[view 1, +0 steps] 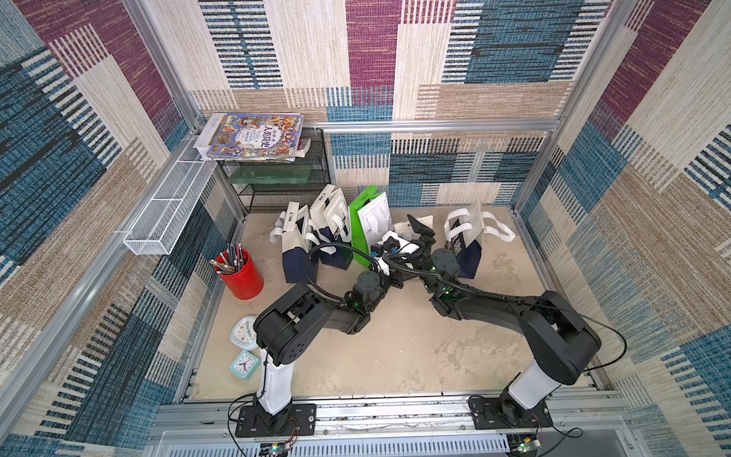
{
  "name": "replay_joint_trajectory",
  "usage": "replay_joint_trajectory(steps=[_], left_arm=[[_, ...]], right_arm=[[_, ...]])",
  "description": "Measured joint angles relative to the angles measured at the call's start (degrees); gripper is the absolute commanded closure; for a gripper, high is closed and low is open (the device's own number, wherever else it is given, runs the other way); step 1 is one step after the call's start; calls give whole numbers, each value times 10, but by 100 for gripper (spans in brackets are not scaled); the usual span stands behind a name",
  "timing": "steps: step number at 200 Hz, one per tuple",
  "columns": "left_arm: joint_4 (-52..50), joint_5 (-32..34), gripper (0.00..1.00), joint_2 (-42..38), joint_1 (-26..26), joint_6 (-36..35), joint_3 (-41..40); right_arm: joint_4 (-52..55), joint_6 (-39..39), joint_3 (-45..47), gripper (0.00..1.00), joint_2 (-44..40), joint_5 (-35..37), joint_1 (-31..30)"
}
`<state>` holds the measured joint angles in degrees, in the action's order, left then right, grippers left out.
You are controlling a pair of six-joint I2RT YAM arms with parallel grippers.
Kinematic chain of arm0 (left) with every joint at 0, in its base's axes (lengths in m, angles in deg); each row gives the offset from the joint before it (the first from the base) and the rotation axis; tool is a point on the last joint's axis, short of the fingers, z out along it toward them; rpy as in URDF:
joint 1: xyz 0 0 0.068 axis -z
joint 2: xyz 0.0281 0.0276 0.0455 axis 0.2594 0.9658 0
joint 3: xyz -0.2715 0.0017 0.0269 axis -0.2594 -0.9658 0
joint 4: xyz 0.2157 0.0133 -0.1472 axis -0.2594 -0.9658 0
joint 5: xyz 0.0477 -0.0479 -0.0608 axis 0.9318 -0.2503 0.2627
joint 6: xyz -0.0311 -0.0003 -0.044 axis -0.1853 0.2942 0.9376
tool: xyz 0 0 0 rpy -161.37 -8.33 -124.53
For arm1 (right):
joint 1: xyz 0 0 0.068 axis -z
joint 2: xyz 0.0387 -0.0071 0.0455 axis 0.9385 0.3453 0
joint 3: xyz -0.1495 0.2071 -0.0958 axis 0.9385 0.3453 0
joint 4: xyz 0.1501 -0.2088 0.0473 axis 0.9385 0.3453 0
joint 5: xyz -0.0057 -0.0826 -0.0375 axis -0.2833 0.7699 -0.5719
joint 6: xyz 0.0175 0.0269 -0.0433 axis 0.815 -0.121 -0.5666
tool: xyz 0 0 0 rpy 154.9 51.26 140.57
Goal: Open the takeout bag
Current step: Open the takeout bag at the center of the board.
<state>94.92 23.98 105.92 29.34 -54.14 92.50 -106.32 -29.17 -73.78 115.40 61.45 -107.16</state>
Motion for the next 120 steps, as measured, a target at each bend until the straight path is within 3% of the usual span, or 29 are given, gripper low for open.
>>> replay_joint_trajectory(steps=[64,120], left_arm=[[0,2,100,0,1,-1,0],[0,3,100,0,0,-1,0]], right_arm=[[0,16,46,20,-44,-31,3],[-4,20,46,22,-41,-16,5]])
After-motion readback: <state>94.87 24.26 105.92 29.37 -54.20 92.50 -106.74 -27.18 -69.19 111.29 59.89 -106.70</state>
